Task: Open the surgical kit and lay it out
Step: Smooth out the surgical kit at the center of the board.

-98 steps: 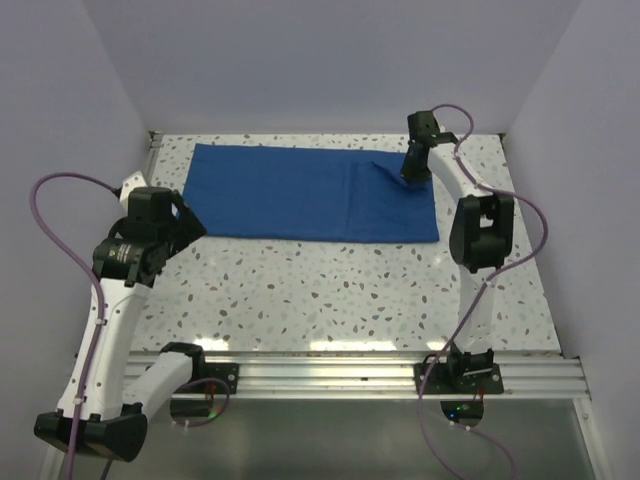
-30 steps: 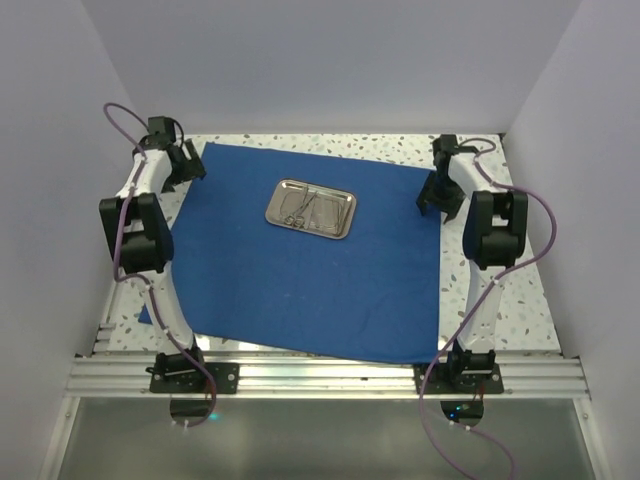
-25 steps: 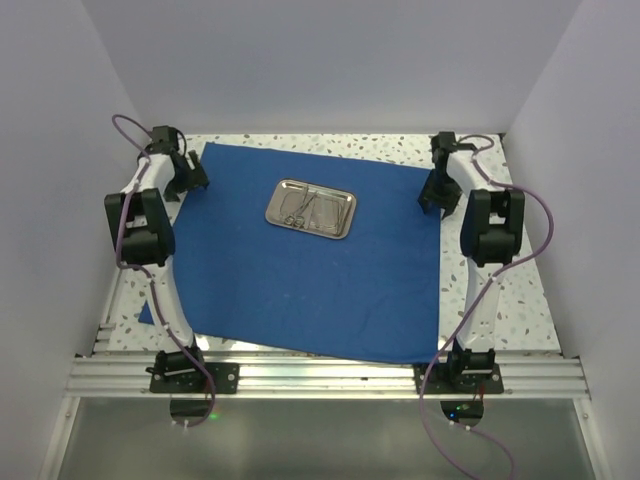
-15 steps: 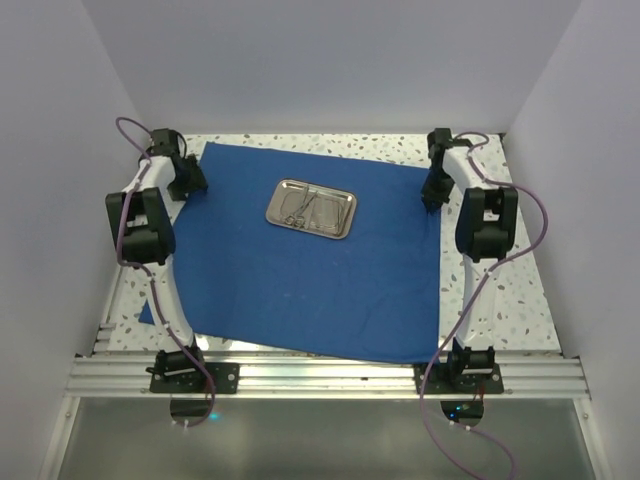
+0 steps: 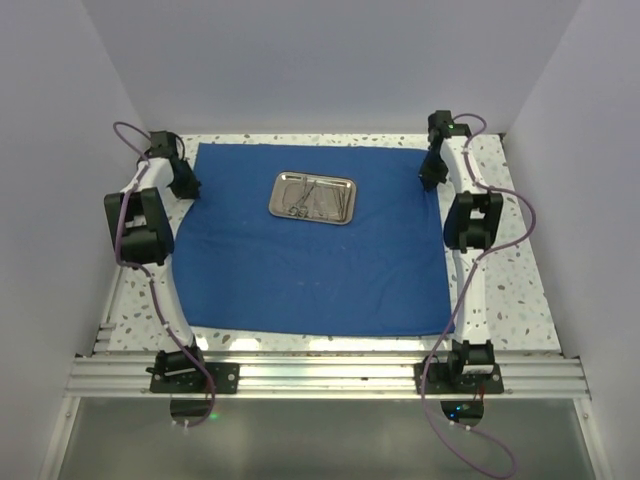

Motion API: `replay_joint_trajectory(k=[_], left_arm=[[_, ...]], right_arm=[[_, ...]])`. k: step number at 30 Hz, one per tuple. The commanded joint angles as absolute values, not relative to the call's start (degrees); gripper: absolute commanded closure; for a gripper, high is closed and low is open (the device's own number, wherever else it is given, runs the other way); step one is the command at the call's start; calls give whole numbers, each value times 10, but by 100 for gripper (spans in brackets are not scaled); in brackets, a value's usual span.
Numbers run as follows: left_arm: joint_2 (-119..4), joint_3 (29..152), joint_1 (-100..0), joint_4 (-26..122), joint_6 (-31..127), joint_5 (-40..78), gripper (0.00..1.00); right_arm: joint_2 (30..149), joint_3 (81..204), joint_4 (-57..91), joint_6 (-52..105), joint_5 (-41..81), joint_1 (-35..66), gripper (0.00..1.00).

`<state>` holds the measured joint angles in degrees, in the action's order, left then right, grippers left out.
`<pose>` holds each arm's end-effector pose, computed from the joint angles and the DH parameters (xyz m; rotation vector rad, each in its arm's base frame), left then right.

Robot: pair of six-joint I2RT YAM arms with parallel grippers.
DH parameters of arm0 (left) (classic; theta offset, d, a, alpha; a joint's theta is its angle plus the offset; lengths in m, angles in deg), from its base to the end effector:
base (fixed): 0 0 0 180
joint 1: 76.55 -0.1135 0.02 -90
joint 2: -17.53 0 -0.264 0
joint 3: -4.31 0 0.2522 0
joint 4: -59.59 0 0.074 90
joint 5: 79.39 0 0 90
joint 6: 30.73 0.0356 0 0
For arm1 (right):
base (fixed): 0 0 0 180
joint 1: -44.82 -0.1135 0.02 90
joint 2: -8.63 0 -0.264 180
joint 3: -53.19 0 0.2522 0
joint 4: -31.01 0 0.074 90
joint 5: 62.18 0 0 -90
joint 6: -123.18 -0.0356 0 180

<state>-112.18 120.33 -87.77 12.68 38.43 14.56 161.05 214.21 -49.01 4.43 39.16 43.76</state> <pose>0.4786 0.0924 0.1615 -0.7039 2.5363 -0.1483 0.5381 0.0030 0.1702 0.7077 2.6832 -0.1495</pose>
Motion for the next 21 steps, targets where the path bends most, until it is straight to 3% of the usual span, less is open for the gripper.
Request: replay_joint_trajectory(k=[1, 3, 4, 5, 6, 8, 9, 12, 17, 21], left_arm=[[-1111, 1189, -880, 105, 360, 116, 100], [-1106, 1208, -879, 104, 361, 111, 100], [-1100, 1215, -878, 104, 362, 111, 100], [-1096, 1226, -877, 104, 362, 109, 84], [-1089, 1229, -875, 107, 361, 108, 69], [-1066, 1235, -874, 114, 355, 95, 39], [-1058, 1237, -874, 115, 342, 96, 31], [-1021, 1235, -870, 129, 318, 100, 29], [-987, 1251, -832, 145, 311, 102, 36], [-1009, 1264, -743, 144, 337, 103, 42]], right_arm=[[1625, 2120, -423, 24, 359, 446, 100], [1608, 2083, -408, 27, 355, 464, 100], [1599, 2059, -407, 33, 355, 466, 95], [1571, 2037, -388, 37, 349, 465, 80], [1546, 2007, -367, 43, 342, 465, 40], [1491, 1948, -337, 48, 342, 466, 2], [1477, 1941, -336, 48, 346, 466, 2], [1407, 1911, -329, 44, 373, 465, 2], [1331, 1886, -347, 20, 362, 425, 2], [1314, 1872, -352, 13, 328, 361, 3]])
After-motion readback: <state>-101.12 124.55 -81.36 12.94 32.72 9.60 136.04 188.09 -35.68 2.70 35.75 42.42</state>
